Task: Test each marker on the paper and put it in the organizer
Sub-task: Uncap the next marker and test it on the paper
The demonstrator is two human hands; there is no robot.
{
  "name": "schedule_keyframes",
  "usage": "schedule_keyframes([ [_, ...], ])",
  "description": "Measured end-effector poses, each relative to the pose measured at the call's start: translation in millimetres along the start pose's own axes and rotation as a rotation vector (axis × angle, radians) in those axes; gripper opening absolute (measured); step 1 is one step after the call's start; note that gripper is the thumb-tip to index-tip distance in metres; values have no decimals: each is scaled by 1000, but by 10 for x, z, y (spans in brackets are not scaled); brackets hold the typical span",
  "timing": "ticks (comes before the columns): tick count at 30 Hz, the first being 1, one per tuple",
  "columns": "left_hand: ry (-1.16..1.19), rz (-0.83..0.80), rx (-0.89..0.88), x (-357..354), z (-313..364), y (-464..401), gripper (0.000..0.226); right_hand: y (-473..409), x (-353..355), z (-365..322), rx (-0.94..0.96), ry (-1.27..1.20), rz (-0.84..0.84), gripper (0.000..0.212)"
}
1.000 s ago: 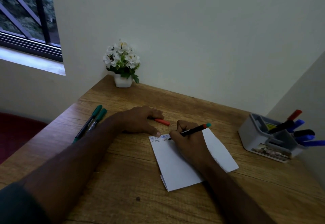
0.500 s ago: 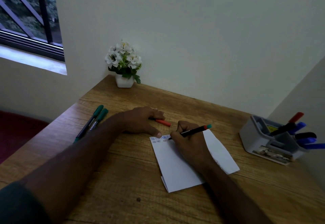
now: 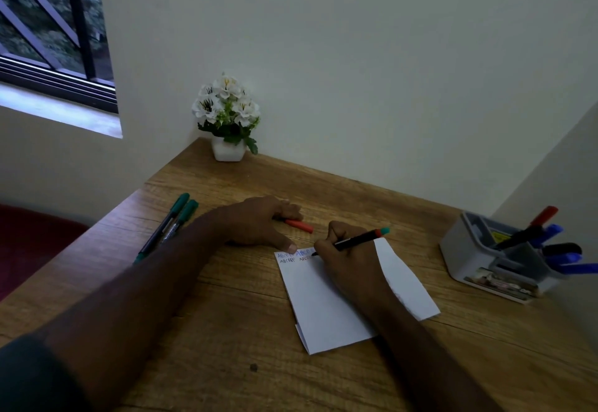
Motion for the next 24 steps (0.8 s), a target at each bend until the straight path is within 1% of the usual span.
schedule_keyframes([
  [3,-3,6,-6,1,14,9,80,-3,10,30,-7,-24,6,32],
  [7,14,2,16,-9,-62,-10,85,-14,-5,39,-13,-19,0,32],
  [10,-12,9,17,-7,-36,-2,80,-6,26,41,-34,-77,2,29],
  [13,-41,132,-8,-14,9,-14,59,-21,103,60,-91,-207,7,18],
  [15,-81,214,-42,-11,31,-37,44,-29,154,24,-44,-268,12,14],
  [18,-133,303,-58,8,59,-47,28,-10,233,-59,52,-237,28,20],
  [19,-120,338,-75,18,73,-38,25,-3,257,-66,64,-229,29,19],
  [21,-2,430,-134,42,101,-13,18,-17,308,-40,85,-270,22,13],
  [24,203,532,-198,88,169,33,15,-65,381,20,89,-414,62,11],
])
Point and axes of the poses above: each hand's wrist, its own y-axis away from the middle knuckle, its own x-axis out of the back of the hand, z = x × y, the point moved 3 cm from there along -y, towards the middle knuckle, and after that the axes turned 6 degrees about -x, right-handed, at the moved point
